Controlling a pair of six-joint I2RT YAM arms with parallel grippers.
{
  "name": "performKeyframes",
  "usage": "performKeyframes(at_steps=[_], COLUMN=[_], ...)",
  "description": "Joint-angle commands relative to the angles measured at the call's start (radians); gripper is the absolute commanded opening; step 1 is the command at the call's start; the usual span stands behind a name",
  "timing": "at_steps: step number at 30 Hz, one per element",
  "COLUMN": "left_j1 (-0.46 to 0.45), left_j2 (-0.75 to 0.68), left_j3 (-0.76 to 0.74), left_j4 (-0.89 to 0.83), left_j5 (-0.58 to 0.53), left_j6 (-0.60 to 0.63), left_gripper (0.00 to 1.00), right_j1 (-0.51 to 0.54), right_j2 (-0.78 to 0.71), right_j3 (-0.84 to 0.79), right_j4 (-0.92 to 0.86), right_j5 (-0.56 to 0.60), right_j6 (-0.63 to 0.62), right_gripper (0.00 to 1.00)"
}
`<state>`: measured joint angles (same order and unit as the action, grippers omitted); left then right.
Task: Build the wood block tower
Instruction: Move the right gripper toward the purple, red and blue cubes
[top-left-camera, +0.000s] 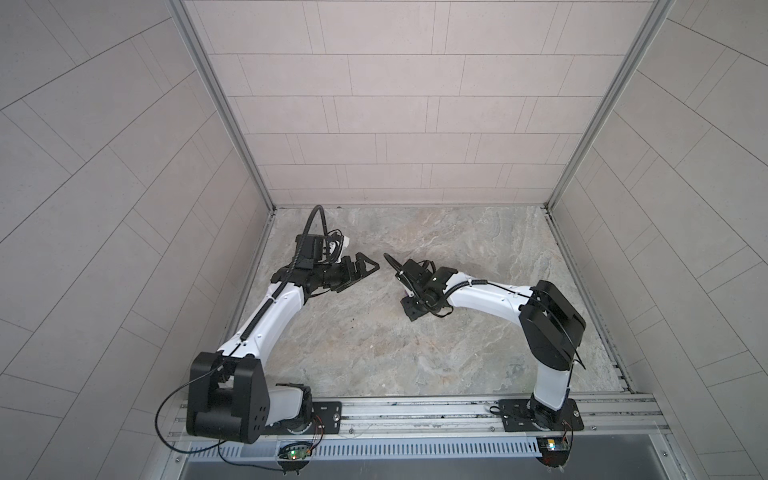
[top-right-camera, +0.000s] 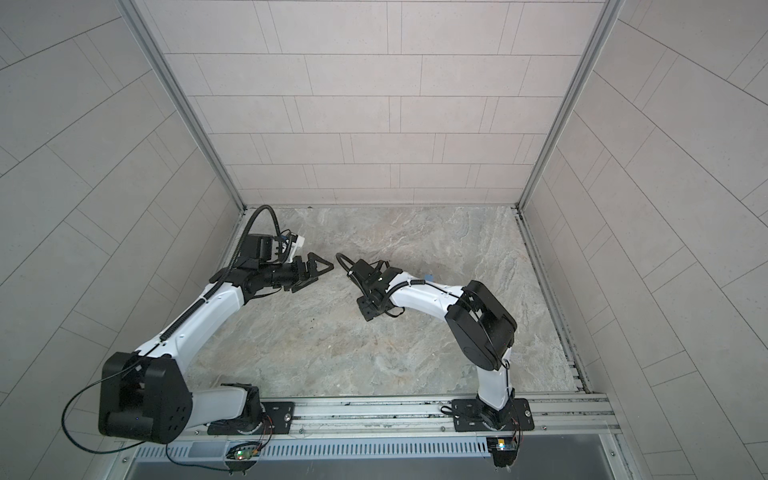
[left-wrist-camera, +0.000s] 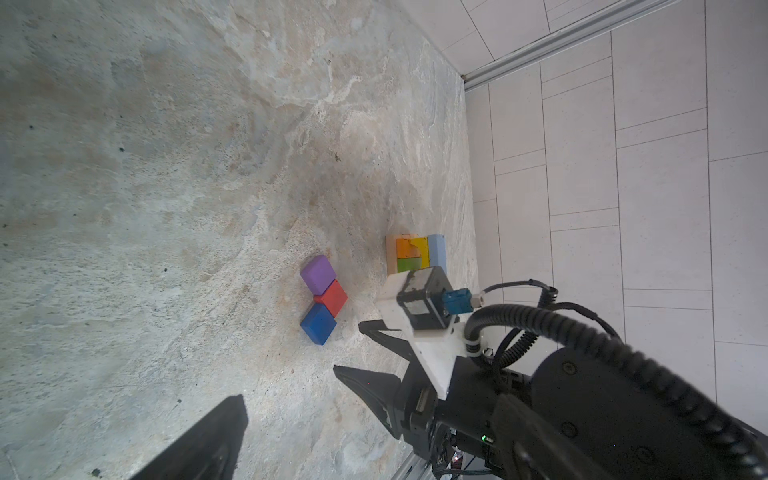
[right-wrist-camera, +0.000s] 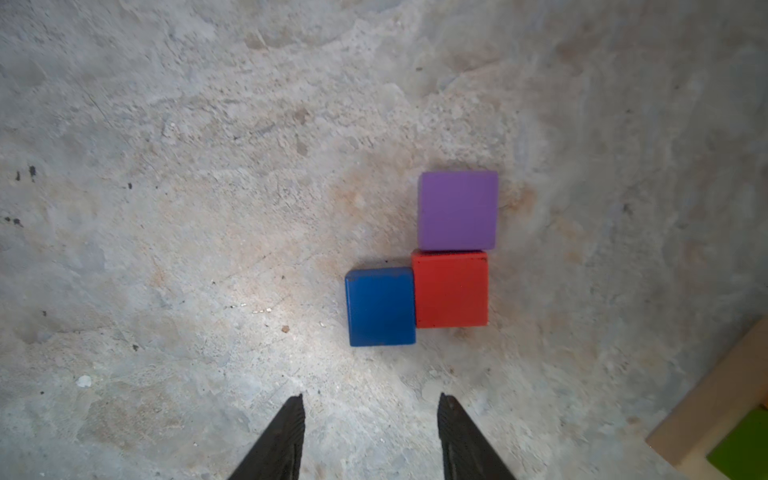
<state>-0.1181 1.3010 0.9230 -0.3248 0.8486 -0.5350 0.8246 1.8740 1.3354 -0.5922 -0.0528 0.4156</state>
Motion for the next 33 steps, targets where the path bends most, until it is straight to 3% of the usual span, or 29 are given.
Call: performKeyframes(at_steps=[1, 16, 33], left_j1=[0.008, 0.008, 0.008], left_j2=[-0.022, -0.027, -0.029], left_j3=[-0.004, -0.007, -0.008], left_j4=[0.019, 0.022, 0.024], left_j5=[0.012, 0.012, 0.014], left_j6=[-0.002, -0.004, -0.002], left_gripper=[1.0, 1.0, 1.0], right_j1=[0.005, 0.007, 0.007], right_j2=[0.02, 0.088, 0.174], right_j3=[0.018, 0.018, 0.136], right_j4=[0.013, 0.02, -0.029], right_j5=[0.022, 0.045, 0.057], right_j6=[0.007, 0.019, 0.008], right_gripper=[0.52, 0.52, 0.5])
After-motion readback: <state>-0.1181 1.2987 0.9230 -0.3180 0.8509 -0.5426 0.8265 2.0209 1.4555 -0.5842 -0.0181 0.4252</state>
